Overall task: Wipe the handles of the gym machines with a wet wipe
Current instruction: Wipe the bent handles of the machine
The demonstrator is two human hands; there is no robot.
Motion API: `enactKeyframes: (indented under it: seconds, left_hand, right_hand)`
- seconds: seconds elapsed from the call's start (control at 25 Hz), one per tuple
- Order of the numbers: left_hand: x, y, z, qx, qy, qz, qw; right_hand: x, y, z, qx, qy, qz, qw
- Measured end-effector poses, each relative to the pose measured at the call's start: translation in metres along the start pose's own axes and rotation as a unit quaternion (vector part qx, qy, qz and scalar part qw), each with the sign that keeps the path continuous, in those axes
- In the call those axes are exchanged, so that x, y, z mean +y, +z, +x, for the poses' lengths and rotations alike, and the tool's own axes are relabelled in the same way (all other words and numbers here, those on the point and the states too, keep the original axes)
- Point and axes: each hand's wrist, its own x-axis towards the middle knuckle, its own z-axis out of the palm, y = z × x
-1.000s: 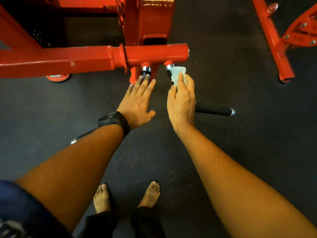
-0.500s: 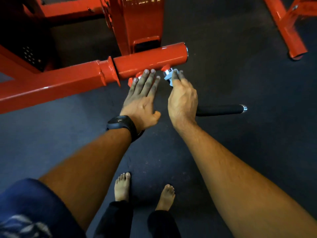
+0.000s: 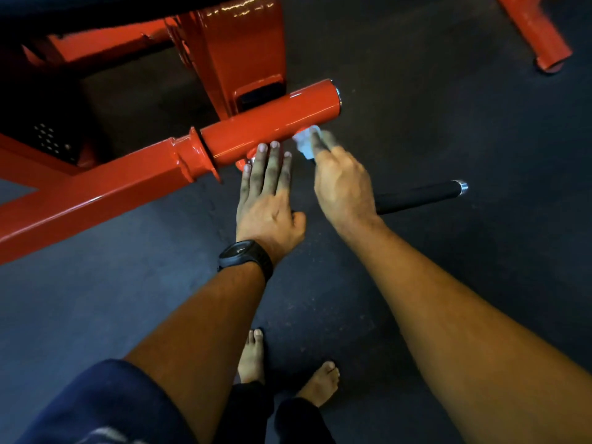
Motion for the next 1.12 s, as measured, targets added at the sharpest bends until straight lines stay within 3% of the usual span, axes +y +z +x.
enactKeyframes:
  seconds: [0.12,0.28,0.48,0.68,0.76,0.96,1.12]
  left_hand:
    - [-0.001,0.001,0.002,0.007,-0.007,0.005,1.0]
    - [0.001,0.001,-0.001,0.008,-0.002,0.007,1.0]
    - [0.001,0.003,-0.001,0.02,-0.004,0.003,1.0]
    - [0.001,0.004,-0.001,0.026,-0.008,-0.005,1.0]
    - [0.001,0.004,-0.001,0.025,-0.01,-0.002,1.0]
    - [0.0,0.003,0.0,0.018,-0.01,0.0,1.0]
    - [0.001,0.003,0.0,0.012,-0.011,0.009,1.0]
  right_hand:
    - [0.03,0.001,-0.026,0.006,0.066,0.018,0.998]
    - [0.019,0.006,-0.033,0.02,-0.019,0.017,0.999]
    - [0.036,0.002,-0.049,0.024,-0.024,0.014,0.999]
    - [0.021,0.009,-0.02,0.035,-0.231,-0.057,0.971]
    - [0.037,0.009,-0.028,0.034,-0.258,-0.093,0.961]
    - [0.048,0.01,-0.05,0.048,-0.223,-0.121,0.966]
    - [0.037,0.006,-0.06,0.018,-0.097,-0.072,0.993]
